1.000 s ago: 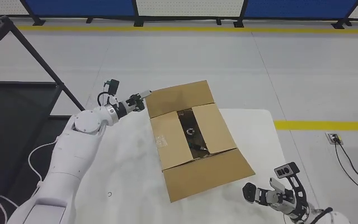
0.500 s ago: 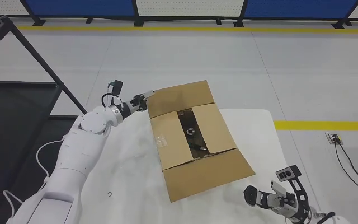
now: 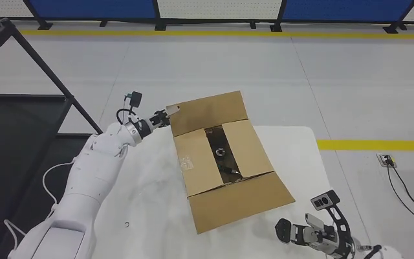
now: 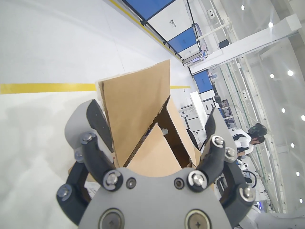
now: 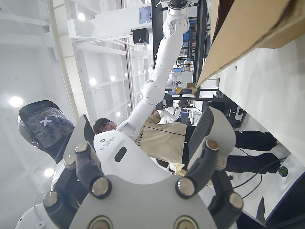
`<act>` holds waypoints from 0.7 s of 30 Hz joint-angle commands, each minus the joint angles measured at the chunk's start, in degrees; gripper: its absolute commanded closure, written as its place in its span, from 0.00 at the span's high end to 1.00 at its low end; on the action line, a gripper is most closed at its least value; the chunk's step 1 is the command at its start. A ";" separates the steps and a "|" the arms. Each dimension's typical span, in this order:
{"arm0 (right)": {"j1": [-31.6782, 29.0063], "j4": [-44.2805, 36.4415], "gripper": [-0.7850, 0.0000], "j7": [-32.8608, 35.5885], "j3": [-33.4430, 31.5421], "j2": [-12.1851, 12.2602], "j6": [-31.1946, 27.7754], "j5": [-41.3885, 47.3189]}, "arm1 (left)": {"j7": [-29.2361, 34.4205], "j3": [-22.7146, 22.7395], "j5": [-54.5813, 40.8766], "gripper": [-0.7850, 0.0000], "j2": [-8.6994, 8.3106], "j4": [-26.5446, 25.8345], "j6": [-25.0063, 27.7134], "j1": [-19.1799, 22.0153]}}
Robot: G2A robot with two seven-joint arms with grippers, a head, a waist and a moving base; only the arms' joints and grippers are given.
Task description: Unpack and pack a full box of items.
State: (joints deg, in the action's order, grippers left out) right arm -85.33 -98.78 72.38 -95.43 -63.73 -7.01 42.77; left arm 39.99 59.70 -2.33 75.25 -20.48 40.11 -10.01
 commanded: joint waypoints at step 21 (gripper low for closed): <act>0.65 -3.11 1.00 -8.57 -0.29 1.48 4.16 -15.44 | 2.84 1.47 9.72 1.00 -4.14 -16.69 10.13 -5.74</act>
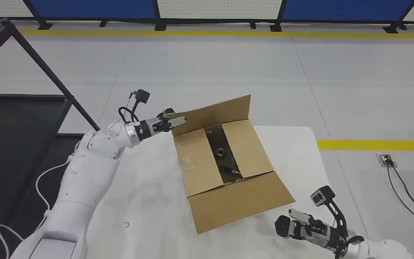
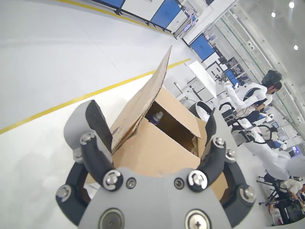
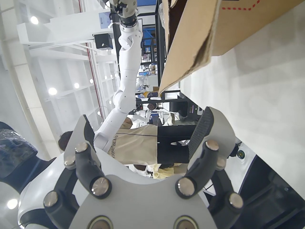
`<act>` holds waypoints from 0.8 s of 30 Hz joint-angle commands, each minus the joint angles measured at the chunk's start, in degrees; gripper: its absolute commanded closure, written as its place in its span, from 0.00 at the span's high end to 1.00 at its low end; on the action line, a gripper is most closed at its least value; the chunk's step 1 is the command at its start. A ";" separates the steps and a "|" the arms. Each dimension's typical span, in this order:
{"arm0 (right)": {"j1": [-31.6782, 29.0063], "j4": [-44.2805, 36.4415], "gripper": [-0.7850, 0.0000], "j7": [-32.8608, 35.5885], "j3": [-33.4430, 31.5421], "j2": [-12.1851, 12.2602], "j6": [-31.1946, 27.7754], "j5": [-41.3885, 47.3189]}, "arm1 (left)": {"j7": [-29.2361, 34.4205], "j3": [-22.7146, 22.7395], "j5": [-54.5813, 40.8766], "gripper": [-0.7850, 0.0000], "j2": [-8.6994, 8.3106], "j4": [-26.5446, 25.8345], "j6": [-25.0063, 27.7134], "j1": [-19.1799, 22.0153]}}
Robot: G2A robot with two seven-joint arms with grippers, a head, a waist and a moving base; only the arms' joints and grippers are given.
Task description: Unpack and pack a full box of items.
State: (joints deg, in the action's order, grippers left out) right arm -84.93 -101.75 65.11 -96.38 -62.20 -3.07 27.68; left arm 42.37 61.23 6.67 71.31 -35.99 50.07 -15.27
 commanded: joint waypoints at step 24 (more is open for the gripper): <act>9.34 -2.93 1.00 -10.36 8.86 -0.85 -1.96 7.90 | 7.06 4.56 2.91 1.00 -5.35 -29.11 -5.07 -15.19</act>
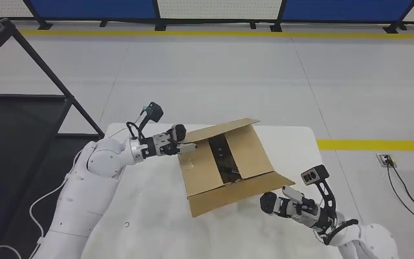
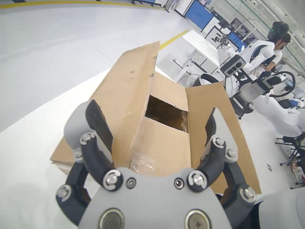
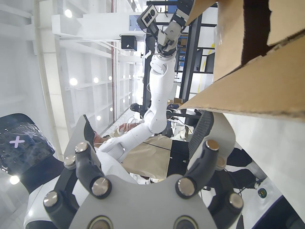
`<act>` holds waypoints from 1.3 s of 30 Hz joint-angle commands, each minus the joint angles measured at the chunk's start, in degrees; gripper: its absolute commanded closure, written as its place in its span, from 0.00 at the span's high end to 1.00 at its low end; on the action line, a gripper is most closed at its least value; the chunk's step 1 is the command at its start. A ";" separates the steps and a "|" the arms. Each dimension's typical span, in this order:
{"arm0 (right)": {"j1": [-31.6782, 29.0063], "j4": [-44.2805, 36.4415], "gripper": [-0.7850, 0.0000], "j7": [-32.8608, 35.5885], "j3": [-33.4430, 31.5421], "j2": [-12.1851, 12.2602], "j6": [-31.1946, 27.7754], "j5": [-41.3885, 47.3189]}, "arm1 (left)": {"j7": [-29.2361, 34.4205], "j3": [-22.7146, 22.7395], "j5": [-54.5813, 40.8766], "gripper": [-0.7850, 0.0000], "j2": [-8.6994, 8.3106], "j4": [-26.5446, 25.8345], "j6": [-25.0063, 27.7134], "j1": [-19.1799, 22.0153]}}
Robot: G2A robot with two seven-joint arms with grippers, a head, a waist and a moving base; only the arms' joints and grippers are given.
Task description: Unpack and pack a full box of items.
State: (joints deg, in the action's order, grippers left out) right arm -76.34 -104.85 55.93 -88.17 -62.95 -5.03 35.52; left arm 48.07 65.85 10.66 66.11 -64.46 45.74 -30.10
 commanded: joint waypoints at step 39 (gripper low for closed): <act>26.48 21.35 1.00 -30.10 16.22 -4.51 -0.49 -3.75 | 11.16 -3.37 -15.23 1.00 -1.45 2.76 -5.93 1.19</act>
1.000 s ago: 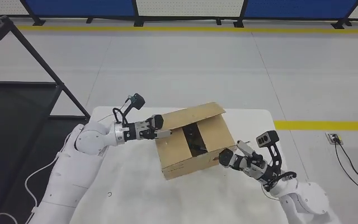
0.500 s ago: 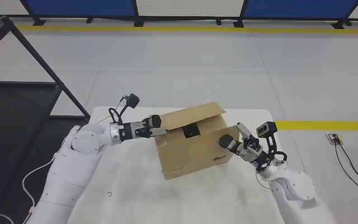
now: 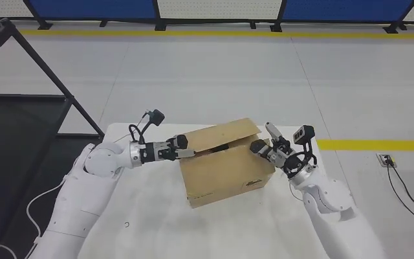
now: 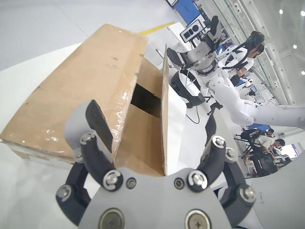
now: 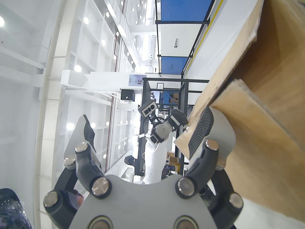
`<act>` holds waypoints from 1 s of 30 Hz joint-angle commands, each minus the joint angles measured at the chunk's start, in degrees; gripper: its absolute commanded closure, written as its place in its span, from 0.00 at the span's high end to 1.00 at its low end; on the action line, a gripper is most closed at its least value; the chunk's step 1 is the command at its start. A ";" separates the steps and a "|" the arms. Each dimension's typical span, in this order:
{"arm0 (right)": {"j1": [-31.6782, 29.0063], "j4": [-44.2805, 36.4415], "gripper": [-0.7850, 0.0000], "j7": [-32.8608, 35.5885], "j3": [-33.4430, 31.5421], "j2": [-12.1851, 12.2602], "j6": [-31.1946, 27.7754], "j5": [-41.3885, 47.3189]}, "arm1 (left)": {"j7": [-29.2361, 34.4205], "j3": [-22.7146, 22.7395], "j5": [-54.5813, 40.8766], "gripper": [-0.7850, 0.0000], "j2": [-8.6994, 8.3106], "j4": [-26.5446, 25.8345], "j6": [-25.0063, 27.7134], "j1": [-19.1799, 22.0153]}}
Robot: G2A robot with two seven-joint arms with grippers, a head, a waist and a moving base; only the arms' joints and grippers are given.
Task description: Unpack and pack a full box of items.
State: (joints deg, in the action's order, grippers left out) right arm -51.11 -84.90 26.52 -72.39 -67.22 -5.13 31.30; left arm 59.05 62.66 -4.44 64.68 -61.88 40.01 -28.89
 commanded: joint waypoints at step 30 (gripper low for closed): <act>10.71 18.34 1.00 -3.84 4.35 -2.94 1.50 -3.31 | -3.37 2.34 -3.86 1.00 -1.53 -0.98 0.49 -1.33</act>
State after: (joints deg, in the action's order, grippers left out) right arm -40.36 -66.57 22.42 -68.09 -70.15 -3.74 28.38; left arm 57.03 64.23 -7.41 63.29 -62.38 40.04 -29.64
